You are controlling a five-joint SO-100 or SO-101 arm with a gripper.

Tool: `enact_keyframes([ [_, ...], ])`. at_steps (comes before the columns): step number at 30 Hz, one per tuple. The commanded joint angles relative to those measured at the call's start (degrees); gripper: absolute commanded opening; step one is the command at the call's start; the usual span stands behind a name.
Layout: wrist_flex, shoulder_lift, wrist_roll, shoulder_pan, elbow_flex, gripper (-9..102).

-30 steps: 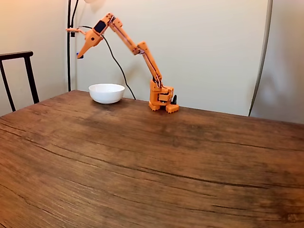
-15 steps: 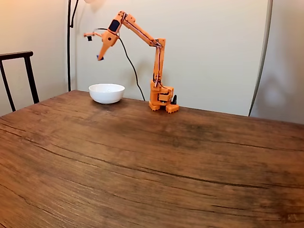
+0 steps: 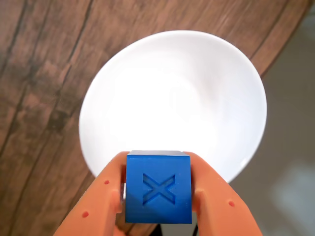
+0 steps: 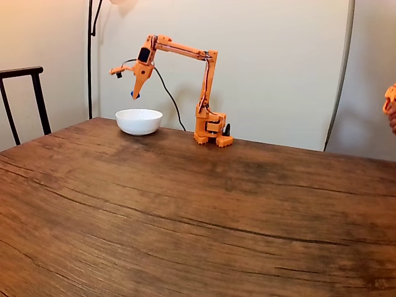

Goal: Grasp the cube and drop it in the bowl

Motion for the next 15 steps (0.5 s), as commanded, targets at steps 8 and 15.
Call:
enact_keyframes([
  [8, -12.92, 2.81, 3.96, 0.97, 14.59, 5],
  [15, -15.64, 2.9, 8.09, 3.16, 19.34, 14],
])
